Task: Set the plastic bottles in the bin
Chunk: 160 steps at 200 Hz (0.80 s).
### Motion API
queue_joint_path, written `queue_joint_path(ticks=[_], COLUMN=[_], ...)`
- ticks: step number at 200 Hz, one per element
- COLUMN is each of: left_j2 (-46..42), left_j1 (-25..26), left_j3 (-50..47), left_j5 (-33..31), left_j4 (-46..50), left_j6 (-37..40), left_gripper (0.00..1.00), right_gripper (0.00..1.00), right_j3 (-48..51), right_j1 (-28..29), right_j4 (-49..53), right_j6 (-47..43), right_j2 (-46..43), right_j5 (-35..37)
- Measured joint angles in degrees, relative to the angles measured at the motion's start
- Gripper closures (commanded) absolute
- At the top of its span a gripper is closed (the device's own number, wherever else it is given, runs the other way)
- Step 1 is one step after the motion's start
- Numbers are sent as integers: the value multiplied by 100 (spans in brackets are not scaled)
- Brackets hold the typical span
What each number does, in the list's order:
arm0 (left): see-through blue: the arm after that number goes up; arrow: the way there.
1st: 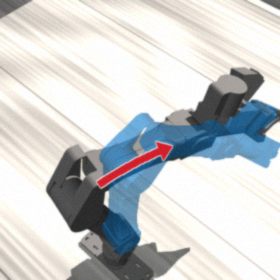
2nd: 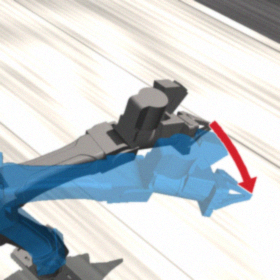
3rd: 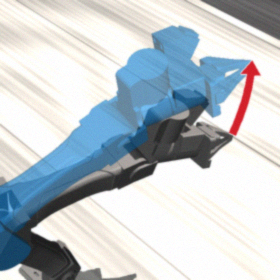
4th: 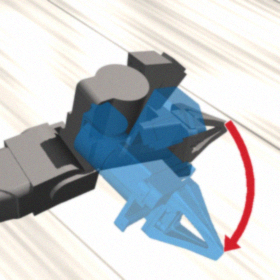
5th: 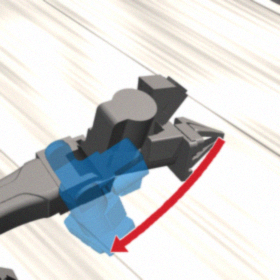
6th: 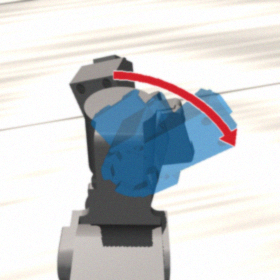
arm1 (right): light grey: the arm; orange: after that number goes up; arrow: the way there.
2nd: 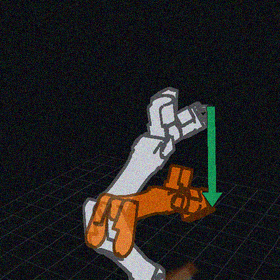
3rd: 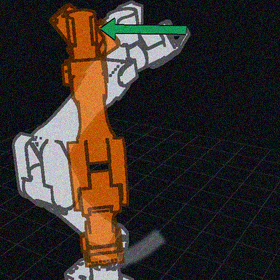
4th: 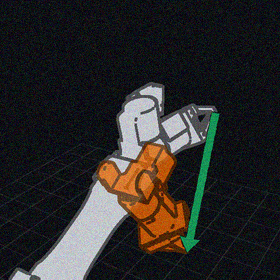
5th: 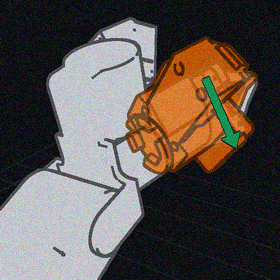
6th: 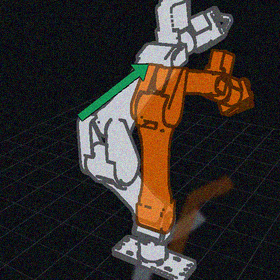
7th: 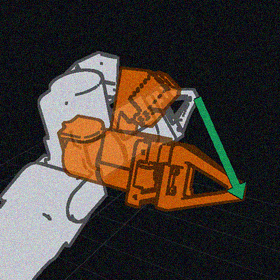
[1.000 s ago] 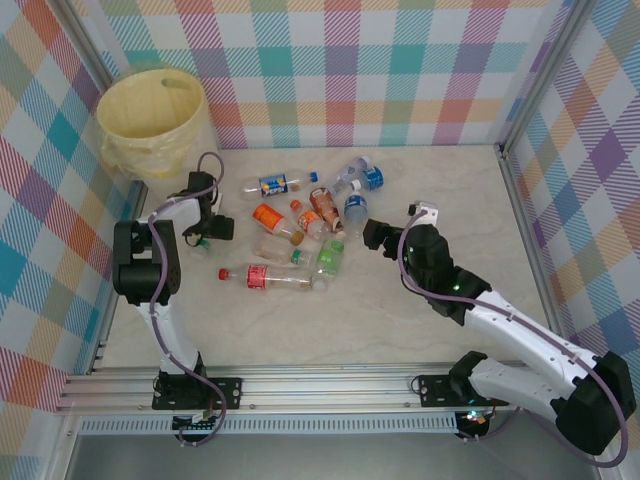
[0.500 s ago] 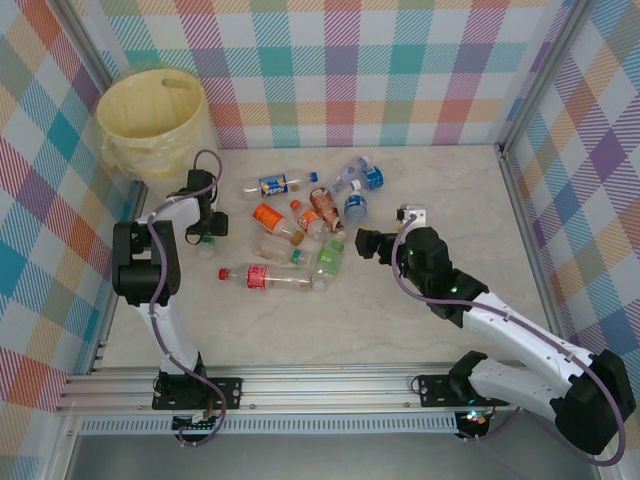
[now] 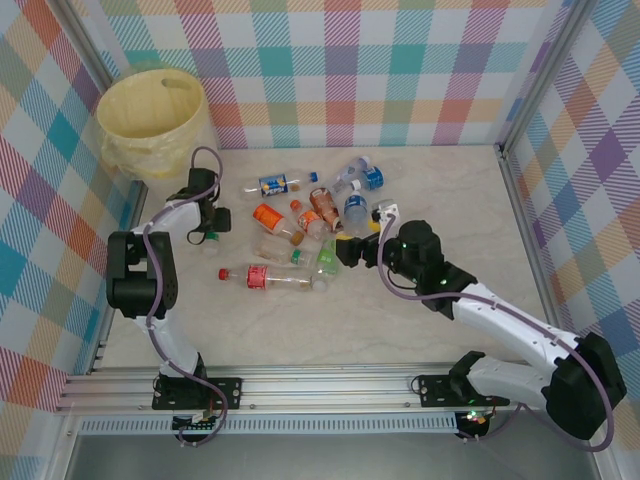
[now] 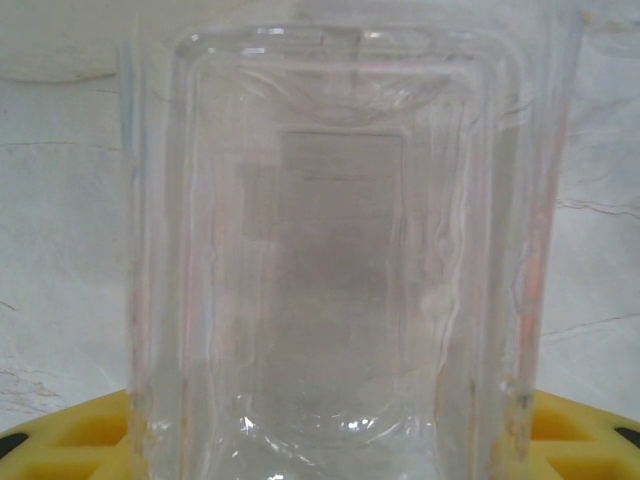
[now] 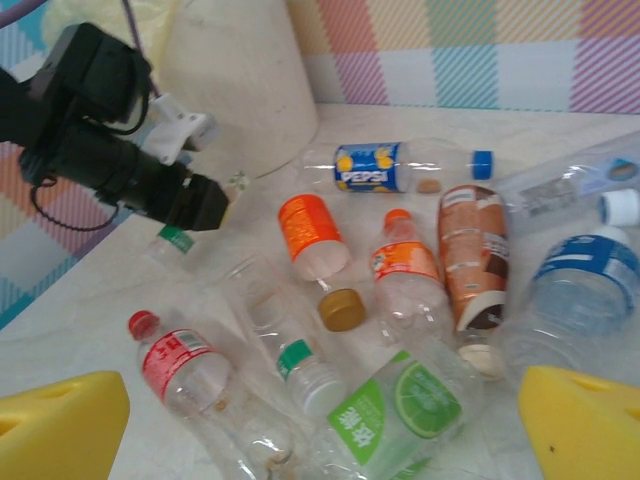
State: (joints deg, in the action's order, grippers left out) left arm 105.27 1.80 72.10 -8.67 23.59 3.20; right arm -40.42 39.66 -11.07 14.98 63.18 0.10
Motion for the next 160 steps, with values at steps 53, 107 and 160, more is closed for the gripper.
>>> queue_joint_path(ticks=[53,107,160], left_j2=[-367,-732,-1390], left_j1=[610,1062,1281], left_j3=[-17,291,907], left_j5=[-170,-188,57], left_j4=[0,219,308], left_j6=[-378,-754,-1130], left_gripper=[45,45,47], right_gripper=[0,0,0], right_j3=[-317,-551,-745], right_j1=[90,131,170], right_j4=[-111,-168,-170], right_j6=[107,428,507], right_j2=[660,1075,1113], right_j5=[-492,-629,-660])
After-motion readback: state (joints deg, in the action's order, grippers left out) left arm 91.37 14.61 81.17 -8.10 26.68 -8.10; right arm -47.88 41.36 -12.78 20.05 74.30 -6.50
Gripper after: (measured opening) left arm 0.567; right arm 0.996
